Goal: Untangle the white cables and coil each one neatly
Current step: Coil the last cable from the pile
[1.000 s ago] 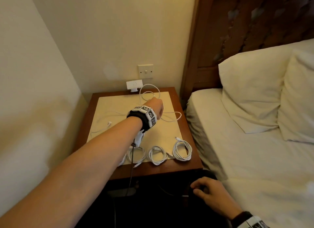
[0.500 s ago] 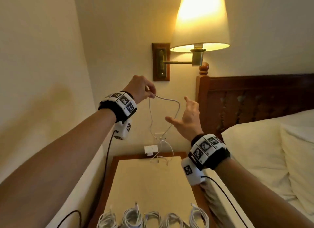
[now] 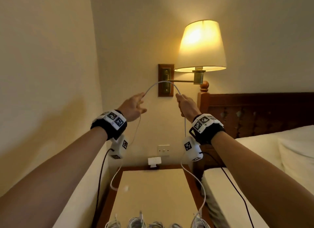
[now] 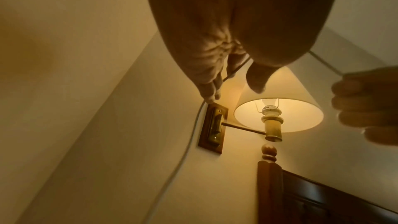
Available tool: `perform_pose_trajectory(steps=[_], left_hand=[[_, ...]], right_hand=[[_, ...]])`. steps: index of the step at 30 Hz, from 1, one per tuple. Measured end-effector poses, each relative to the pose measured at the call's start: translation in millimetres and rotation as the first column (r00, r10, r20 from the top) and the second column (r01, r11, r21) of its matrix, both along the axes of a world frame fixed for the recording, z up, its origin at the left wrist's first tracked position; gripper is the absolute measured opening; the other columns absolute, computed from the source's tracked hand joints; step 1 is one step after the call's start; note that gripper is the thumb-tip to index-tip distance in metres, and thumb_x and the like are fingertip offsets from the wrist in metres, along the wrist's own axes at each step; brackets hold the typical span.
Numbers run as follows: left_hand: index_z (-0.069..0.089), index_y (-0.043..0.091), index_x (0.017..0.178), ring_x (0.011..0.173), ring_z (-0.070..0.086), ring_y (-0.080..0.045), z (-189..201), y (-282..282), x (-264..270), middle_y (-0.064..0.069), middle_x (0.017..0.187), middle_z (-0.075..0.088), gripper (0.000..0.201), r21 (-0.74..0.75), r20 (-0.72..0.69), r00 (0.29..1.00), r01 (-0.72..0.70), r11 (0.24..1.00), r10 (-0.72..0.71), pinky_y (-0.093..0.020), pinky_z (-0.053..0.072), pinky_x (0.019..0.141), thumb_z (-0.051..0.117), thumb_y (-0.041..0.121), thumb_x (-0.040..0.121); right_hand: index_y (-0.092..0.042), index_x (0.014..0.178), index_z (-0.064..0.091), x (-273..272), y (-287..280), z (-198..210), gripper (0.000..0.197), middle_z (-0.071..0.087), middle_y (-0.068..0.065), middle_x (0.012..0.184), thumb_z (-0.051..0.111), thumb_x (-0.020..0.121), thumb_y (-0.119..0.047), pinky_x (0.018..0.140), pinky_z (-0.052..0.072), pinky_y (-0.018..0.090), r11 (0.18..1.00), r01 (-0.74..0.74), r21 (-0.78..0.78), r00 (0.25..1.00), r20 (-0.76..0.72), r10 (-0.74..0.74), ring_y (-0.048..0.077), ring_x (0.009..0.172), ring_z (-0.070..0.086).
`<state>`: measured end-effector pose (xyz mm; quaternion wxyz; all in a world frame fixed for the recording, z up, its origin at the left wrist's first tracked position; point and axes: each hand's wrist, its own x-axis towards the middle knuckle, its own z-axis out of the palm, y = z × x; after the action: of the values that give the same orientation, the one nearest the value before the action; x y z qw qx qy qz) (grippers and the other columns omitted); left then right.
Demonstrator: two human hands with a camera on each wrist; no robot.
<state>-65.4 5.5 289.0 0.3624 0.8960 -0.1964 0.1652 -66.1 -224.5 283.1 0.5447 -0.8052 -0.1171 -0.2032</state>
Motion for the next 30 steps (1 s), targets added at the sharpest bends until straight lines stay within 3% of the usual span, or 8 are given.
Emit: perform_pose_trajectory(steps=[4, 8, 10, 13, 16, 23, 26, 30], left_hand=[[0.009, 0.017, 0.155, 0.136, 0.041, -0.032, -1.9, -3.4, 8.5, -0.021, 0.151, 0.035, 0.068, 0.121, -0.032, 0.983, -0.178, 0.977, 0.183, -0.037, 0.033, 0.112, 0.048, 0.026, 0.100], [-0.006, 0.019, 0.154, 0.122, 0.054, -0.034, 18.6, -16.8, -10.3, -0.019, 0.155, 0.027, 0.103, 0.072, 0.037, 0.959, -0.283, 0.956, 0.281, -0.023, 0.050, 0.080, 0.068, 0.003, 0.084], [0.008, 0.025, 0.154, 0.105, 0.062, -0.023, 24.7, -34.7, -26.8, -0.010, 0.154, 0.031, 0.101, -0.025, 0.269, 0.961, -0.065, 0.998, 0.069, -0.025, 0.054, 0.080, 0.068, -0.004, 0.078], [0.030, 0.025, 0.149, 0.077, 0.062, -0.007, 26.2, -60.4, -42.7, 0.002, 0.145, 0.044, 0.072, 0.054, 0.311, 0.940, 0.132, 0.990, -0.142, -0.015, 0.054, 0.063, 0.064, 0.005, 0.089], [0.059, 0.013, 0.129, 0.100, 0.060, -0.012, 25.3, -61.0, -35.1, -0.004, 0.124, 0.063, 0.035, 0.121, 0.403, 0.912, 0.030, 0.992, -0.077, -0.014, 0.045, 0.078, 0.059, 0.012, 0.094], [0.073, 0.001, 0.085, 0.075, 0.062, -0.027, 39.7, 4.6, -4.9, -0.017, 0.085, 0.068, 0.007, -0.071, 0.689, 0.698, -0.199, 0.977, 0.193, -0.030, 0.047, 0.072, 0.072, 0.008, 0.083], [0.072, 0.001, 0.086, 0.078, 0.065, -0.033, 30.4, 41.0, 11.5, -0.018, 0.088, 0.068, 0.006, -0.168, 0.637, 0.687, -0.318, 0.933, 0.349, -0.035, 0.051, 0.074, 0.072, 0.006, 0.083], [0.065, 0.007, 0.118, 0.079, 0.070, -0.033, 2.8, 35.1, 12.6, -0.017, 0.116, 0.064, 0.039, 0.068, 0.278, 0.884, -0.407, 0.911, 0.375, -0.037, 0.058, 0.068, 0.070, -0.004, 0.081]], right_hand=[[-0.020, 0.081, 0.053, -13.1, 3.9, 27.3, 0.031, 0.047, -0.006, 0.075, 0.033, 0.104, -0.025, 0.061, 0.032, 0.026, 0.982, 0.021, -0.187, 0.990, 0.138, 0.005, 0.009, 0.067, 0.042], [-0.013, 0.087, 0.057, -20.0, 1.7, 33.8, 0.031, 0.058, 0.005, 0.092, 0.033, 0.104, -0.020, 0.073, 0.035, 0.030, 0.898, 0.130, -0.420, 0.971, 0.238, -0.029, 0.018, 0.083, 0.051], [-0.020, 0.082, 0.057, -15.9, 2.7, 32.3, 0.032, 0.058, 0.003, 0.095, 0.034, 0.104, -0.022, 0.078, 0.037, 0.032, 0.874, 0.117, -0.471, 0.977, 0.215, -0.015, 0.019, 0.089, 0.052], [-0.025, 0.083, 0.058, -15.5, 5.4, 30.8, 0.030, 0.055, -0.006, 0.084, 0.037, 0.104, -0.024, 0.074, 0.035, 0.029, 0.884, 0.036, -0.466, 0.982, 0.179, 0.055, 0.010, 0.078, 0.050], [-0.016, 0.097, 0.063, -25.2, 5.9, 28.8, 0.025, 0.055, -0.009, 0.083, 0.041, 0.104, -0.026, 0.069, 0.036, 0.024, 0.887, -0.025, -0.462, 0.972, 0.197, 0.130, 0.003, 0.078, 0.049], [-0.014, 0.079, 0.055, -22.5, -38.4, -51.7, 0.034, 0.041, -0.001, 0.061, 0.038, 0.104, -0.028, 0.052, 0.034, 0.024, 0.941, -0.267, -0.210, 0.964, -0.047, 0.263, 0.011, 0.053, 0.037], [-0.011, 0.074, 0.053, -17.4, -61.3, -89.3, 0.036, 0.038, 0.000, 0.055, 0.040, 0.104, -0.027, 0.050, 0.035, 0.025, 0.947, -0.292, -0.131, 0.955, -0.095, 0.281, 0.013, 0.048, 0.036], [-0.015, 0.069, 0.053, -14.8, -61.6, -87.9, 0.038, 0.038, 0.002, 0.056, 0.044, 0.103, -0.031, 0.050, 0.031, 0.028, 0.973, -0.124, -0.195, 0.991, 0.030, 0.133, 0.013, 0.049, 0.034]])
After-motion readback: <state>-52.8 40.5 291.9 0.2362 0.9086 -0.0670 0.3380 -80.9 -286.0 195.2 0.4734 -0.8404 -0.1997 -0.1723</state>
